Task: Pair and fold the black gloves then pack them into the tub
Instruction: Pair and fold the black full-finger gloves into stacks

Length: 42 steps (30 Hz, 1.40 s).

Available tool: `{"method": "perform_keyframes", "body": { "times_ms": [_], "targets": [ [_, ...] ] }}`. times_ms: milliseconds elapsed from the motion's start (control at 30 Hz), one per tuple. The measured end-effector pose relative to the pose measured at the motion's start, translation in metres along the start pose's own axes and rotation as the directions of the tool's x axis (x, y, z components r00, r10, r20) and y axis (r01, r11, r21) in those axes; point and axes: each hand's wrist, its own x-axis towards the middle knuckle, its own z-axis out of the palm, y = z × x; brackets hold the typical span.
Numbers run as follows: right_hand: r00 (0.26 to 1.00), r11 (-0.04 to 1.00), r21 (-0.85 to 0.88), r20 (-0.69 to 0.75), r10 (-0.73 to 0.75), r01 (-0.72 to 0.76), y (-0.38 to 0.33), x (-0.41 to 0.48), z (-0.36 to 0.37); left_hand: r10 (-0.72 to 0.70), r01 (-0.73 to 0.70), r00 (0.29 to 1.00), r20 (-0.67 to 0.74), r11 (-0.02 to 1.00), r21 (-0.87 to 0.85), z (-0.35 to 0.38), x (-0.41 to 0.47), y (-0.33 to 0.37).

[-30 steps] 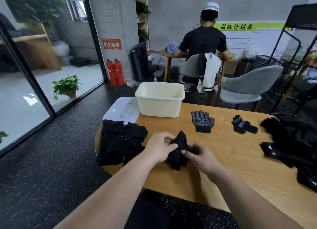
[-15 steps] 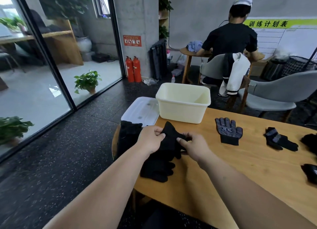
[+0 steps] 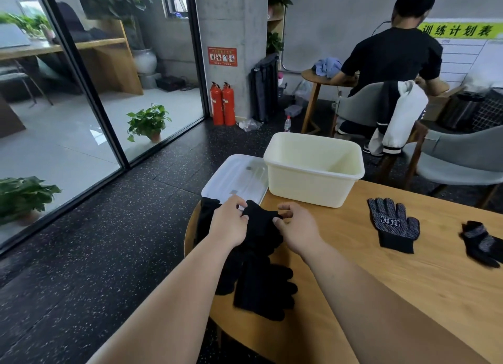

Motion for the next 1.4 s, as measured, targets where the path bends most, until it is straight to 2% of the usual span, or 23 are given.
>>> {"method": "perform_keyframes", "body": {
  "times_ms": [67,133,233,300,433,533,633,733,867,1400],
  "targets": [
    [0.998,0.988,-0.143,0.024,-0.055,0.058,0.005,-0.005,0.009,0.074,-0.072,0.997,0.002,0.959,0.274,0.003,0.000,-0.009],
    [0.990,0.945,-0.297,0.037,-0.136,0.141,0.014,-0.013,0.018,0.150,-0.129,0.989,0.000,0.848,0.513,0.006,-0.003,-0.017],
    [0.953,0.829,-0.484,0.038,-0.301,0.281,0.024,-0.025,0.028,0.249,-0.209,0.968,0.031,0.729,0.652,0.008,-0.006,-0.024],
    [0.934,0.758,-0.558,0.100,-0.344,0.339,0.024,-0.031,0.030,0.262,-0.234,0.963,0.065,0.690,0.684,0.008,-0.007,-0.028],
    [0.933,0.692,-0.641,0.333,-0.139,0.332,0.026,-0.040,0.026,0.175,-0.192,0.980,0.097,0.679,0.709,0.012,-0.009,-0.034],
    [0.925,0.702,-0.638,0.373,-0.077,0.316,0.025,-0.039,0.022,0.106,-0.142,0.990,0.095,0.699,0.701,0.015,-0.007,-0.033],
    [0.914,0.703,-0.625,0.397,-0.085,0.338,0.019,-0.036,0.015,0.129,-0.146,0.989,0.078,0.693,0.706,0.011,-0.008,-0.026],
    [0.916,0.701,-0.608,0.361,-0.174,0.373,0.020,-0.036,0.003,0.201,-0.184,0.978,0.050,0.733,0.655,0.005,-0.016,-0.019],
    [0.932,0.724,-0.599,0.310,-0.185,0.343,0.025,-0.047,-0.018,0.225,-0.227,0.971,0.075,0.789,0.571,0.005,-0.033,-0.008],
    [0.988,0.705,-0.695,0.144,-0.058,0.142,0.075,-0.133,-0.140,0.401,-0.501,0.865,0.301,0.723,0.476,0.083,-0.131,0.084]
  ]
}}
